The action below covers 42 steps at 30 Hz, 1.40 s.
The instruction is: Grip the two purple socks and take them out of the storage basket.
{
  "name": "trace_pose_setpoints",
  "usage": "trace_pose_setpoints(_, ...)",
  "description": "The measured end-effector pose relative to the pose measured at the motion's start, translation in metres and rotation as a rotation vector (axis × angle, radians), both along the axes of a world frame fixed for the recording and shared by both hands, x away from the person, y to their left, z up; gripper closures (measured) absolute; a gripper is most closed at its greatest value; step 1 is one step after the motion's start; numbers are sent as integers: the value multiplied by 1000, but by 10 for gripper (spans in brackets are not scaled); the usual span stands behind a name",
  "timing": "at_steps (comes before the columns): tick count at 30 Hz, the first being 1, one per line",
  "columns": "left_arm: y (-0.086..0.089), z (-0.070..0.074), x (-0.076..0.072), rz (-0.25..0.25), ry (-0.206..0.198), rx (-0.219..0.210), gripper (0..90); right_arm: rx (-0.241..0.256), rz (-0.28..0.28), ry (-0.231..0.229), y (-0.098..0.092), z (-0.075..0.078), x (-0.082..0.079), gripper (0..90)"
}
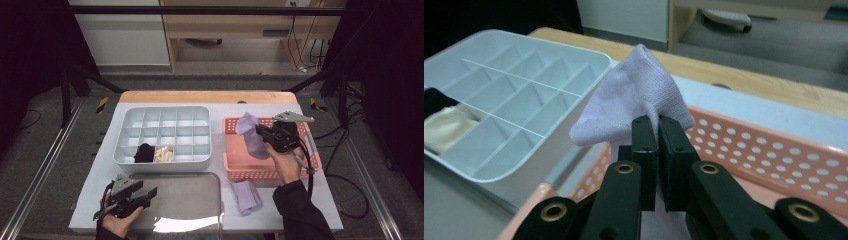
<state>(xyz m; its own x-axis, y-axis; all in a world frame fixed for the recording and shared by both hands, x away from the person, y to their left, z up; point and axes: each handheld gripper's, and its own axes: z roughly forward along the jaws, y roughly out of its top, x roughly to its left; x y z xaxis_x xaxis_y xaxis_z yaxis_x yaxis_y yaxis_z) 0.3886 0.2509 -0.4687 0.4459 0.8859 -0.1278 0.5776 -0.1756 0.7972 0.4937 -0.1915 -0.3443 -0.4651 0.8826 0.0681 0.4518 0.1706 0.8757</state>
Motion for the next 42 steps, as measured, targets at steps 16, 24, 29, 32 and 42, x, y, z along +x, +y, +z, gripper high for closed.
trace_pose_setpoints(16, -1, 1, -1, -5, -1, -4, 375, 54, 145, -103, 21, 30, -62, 870)
trace_pose_setpoints(24, -2, 3, -2, -10, -5, -5, 376, 62, 167, -82, 17, 16, -86, 870)
trace_pose_setpoints(29, -3, 4, -3, -11, -9, -10, 375, 68, 159, -72, 8, 2, -100, 870)
trace_pose_setpoints(32, -3, 4, -3, -13, -10, -9, 375, 78, 145, -55, -1, -8, -106, 870)
trace_pose_setpoints(42, -3, 4, -5, -14, -11, -7, 375, 71, 74, 10, -33, -35, -118, 870)
